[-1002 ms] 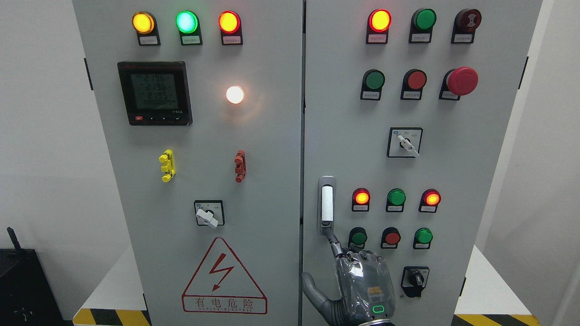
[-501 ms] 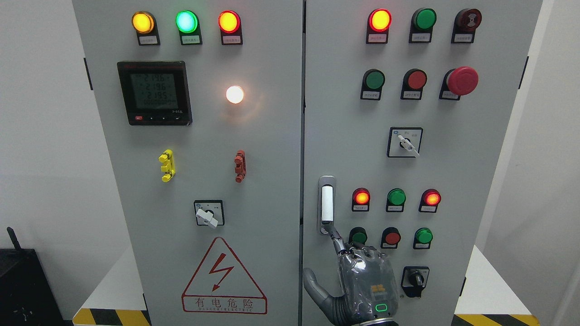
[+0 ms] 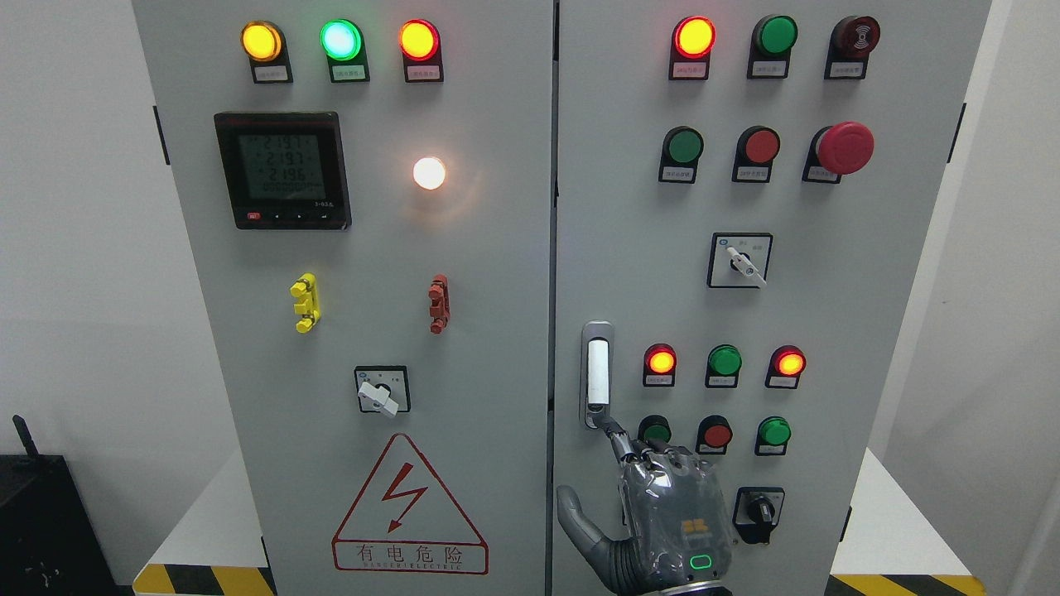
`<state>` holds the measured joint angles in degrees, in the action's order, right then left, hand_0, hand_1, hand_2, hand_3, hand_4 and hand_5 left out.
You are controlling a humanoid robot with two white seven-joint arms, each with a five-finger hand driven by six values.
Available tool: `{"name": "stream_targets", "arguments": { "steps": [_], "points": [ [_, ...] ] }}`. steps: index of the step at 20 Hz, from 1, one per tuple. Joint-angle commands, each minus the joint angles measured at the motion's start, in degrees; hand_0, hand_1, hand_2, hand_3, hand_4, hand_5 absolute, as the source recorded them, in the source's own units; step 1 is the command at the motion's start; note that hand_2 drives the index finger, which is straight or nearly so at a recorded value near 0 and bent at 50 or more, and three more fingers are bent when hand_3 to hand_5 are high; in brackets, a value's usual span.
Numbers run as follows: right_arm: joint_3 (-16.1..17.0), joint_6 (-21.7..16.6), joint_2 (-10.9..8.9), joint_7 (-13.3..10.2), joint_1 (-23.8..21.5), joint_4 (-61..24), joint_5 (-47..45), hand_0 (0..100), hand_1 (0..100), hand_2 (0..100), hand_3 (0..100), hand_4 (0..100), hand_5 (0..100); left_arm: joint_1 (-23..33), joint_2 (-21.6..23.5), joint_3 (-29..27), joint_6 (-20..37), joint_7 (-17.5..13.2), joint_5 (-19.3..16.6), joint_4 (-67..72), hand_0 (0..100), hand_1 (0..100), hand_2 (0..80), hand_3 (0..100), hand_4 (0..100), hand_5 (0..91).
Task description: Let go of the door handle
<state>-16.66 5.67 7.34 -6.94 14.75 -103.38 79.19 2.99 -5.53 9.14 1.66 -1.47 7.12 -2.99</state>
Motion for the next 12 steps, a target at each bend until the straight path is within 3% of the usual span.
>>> {"name": "stream_targets", "arguments": {
  "steps": [1,7,12],
  "points": [
    [0.0,-0.4,0.04,0.6,-1.4,-3.7,-0.1,38,30,41,79,73,70,0.0,0.0,0.0,0.0,0.0,0.0,0.0,0,0,4.5,11,0,0.0],
    [0.1,0.1,0.04,1.0,-1.4,-5.2,-0.1,33,26,52,82,68,64,0.0,0.0,0.0,0.0,0.0,0.0,0.0,0,0,4.4,11,0,0.0],
    [0.0,0.3,-0.05,1.1,-1.2,-5.7,0.2,20,28,57,78,63,55,0.0,0.0,0.0,-0.1,0.0,0.0,0.0,0,0,4.3,11,0,0.0]
  ]
}}
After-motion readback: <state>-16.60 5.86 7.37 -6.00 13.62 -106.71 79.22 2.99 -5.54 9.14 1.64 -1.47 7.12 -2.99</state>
